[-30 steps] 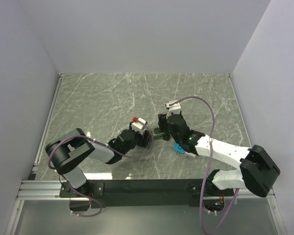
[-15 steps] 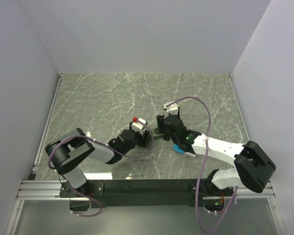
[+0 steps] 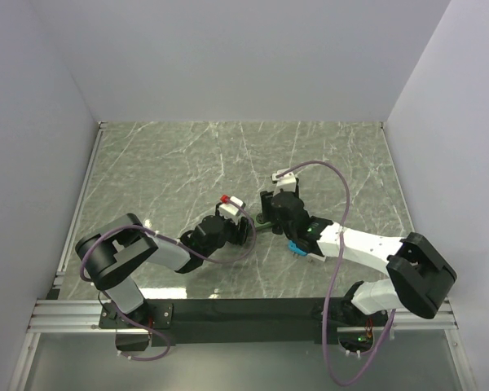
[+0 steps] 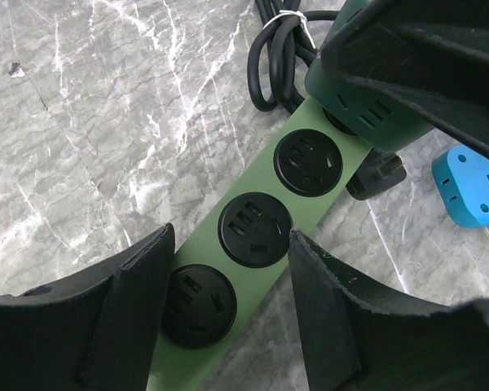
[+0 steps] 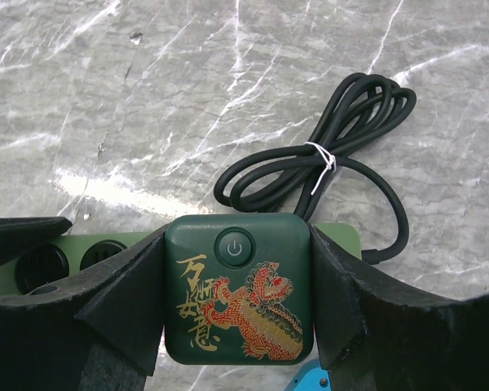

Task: Insert the plug

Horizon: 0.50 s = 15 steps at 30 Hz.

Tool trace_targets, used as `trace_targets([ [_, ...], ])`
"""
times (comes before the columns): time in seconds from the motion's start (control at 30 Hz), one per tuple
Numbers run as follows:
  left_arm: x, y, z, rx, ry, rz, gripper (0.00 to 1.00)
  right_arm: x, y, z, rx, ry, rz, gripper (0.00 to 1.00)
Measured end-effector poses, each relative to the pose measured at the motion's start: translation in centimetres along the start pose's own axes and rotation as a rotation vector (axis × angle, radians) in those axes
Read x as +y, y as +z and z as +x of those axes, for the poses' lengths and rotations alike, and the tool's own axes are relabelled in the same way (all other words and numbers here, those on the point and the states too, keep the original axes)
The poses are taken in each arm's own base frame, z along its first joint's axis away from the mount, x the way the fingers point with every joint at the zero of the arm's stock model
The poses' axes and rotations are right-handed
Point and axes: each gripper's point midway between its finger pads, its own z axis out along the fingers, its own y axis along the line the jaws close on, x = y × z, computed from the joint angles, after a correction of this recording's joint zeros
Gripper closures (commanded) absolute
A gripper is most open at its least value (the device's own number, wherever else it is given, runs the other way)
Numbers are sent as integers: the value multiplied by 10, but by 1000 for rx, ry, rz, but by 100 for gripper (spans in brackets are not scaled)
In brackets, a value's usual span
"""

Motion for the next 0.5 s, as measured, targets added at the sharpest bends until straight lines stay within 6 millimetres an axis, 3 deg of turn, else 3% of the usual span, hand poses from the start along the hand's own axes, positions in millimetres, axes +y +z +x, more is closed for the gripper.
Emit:
trace_targets([
  [0.5,1,4,1,6,2,-11,36,-5,0,7,-71,116,47,100],
])
